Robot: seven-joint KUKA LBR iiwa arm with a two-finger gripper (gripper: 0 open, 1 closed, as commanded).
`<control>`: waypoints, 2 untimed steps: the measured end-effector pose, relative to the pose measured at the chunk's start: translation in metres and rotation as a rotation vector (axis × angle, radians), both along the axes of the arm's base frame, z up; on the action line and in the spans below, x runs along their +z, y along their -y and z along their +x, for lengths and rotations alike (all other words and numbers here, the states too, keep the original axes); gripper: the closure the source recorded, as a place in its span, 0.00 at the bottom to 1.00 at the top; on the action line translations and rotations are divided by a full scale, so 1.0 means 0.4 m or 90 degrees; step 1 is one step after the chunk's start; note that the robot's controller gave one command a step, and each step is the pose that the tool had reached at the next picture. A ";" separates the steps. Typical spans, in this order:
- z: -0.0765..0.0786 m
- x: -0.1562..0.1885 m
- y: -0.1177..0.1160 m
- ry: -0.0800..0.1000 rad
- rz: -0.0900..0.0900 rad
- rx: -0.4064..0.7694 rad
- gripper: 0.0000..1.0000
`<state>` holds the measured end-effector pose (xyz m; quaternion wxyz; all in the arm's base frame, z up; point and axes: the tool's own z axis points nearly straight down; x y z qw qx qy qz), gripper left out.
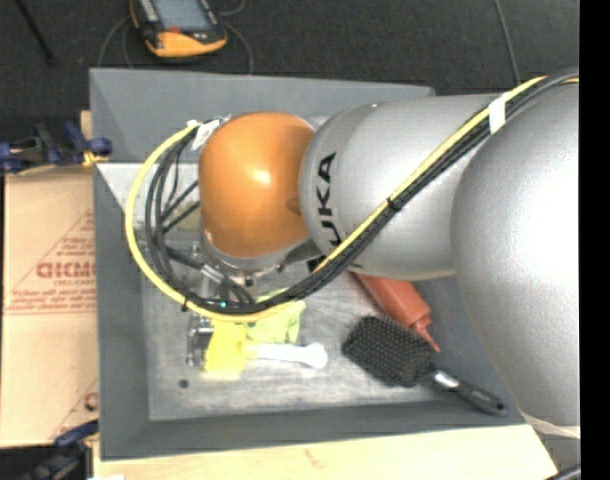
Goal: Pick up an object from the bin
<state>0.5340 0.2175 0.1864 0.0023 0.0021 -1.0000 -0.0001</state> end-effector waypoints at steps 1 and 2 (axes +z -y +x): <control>0.006 0.010 0.002 0.005 0.001 -0.003 0.00; 0.033 -0.114 0.083 0.007 0.001 0.079 0.00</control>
Offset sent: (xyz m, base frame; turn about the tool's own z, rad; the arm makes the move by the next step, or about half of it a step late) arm 0.0254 -0.0779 -0.1164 -0.2896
